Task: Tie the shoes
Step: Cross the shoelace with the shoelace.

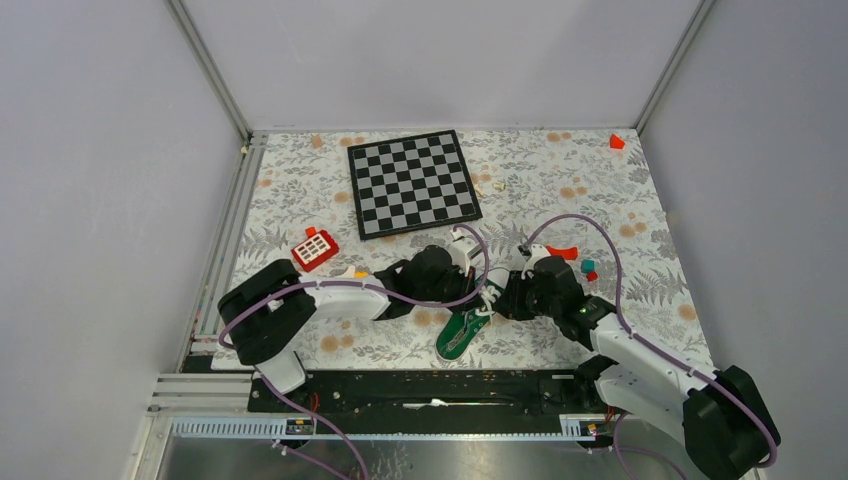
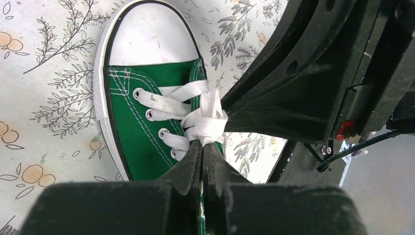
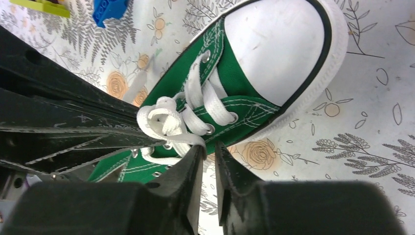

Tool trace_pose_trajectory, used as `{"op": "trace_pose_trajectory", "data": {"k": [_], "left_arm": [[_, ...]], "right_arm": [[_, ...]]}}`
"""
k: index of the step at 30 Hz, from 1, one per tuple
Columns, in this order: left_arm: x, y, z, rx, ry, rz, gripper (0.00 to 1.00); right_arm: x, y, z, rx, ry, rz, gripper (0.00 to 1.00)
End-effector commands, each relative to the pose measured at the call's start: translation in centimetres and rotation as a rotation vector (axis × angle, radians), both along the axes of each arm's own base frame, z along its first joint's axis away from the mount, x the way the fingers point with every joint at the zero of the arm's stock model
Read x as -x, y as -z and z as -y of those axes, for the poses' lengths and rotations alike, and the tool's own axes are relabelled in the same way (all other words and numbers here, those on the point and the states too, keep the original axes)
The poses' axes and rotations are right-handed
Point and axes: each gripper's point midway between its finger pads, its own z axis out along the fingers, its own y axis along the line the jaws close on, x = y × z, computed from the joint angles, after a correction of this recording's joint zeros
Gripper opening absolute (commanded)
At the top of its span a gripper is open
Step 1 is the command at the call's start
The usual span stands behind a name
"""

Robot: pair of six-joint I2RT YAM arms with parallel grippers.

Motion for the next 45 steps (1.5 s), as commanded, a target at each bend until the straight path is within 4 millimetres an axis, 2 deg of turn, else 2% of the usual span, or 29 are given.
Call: {"op": "trace_pose_trajectory", "data": {"k": [1,15,28,32,36,42,44,45], "left_arm": [[-1.0,-1.2,1.0,0.025,-0.021,0.025,0.00],[-1.2,-1.1,1.1,0.010,-0.026,0.021,0.00],[-1.4,-1.1,1.0,0.008,-0.043,0.024,0.00],[-1.5,-1.1,1.0,0.007,-0.044,0.023,0.00],[-1.5,-1.1,1.1,0.008,-0.044,0.023,0.00],[-1.5,-1.1,1.0,0.010,-0.048,0.024,0.00],[-1.5,-1.2,1.0,0.012,-0.051,0.025,0.00],[-1.5,-1.2,0.9,0.013,-0.051,0.025,0.00]], "right_arm": [[-0.7,0.2,0.6,0.018,0.041,0.019,0.26],[-0.3,-2.0,0.5,-0.036,0.046,0.055,0.33],[0.4,-3.0,0.0,-0.096,0.043,0.051,0.37],[0.4,-3.3,0.1,-0.106,0.051,0.062,0.45],[0.6,-3.6,-0.1,-0.118,0.035,0.062,0.49],[0.6,-4.5,-0.6,-0.152,0.024,0.072,0.48],[0.6,-5.0,-0.9,-0.172,0.019,0.081,0.43],[0.5,-5.3,-1.1,-0.186,0.013,0.088,0.37]]}}
